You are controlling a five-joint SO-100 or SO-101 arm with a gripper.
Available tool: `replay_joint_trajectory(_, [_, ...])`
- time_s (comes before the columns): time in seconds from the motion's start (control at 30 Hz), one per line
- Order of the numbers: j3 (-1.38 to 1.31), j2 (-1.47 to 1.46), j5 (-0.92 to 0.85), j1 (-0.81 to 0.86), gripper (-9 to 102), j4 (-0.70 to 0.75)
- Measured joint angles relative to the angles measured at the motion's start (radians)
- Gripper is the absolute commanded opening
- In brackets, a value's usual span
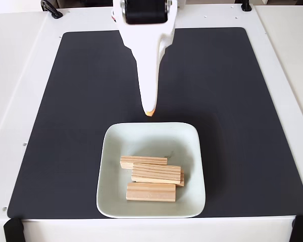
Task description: Pick up the wooden block and place them on the plate.
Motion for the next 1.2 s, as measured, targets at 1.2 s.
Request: replay_joint_trajectory(1.2, [1.736, 1.605, 0.0, -0.092, -1, -0.723])
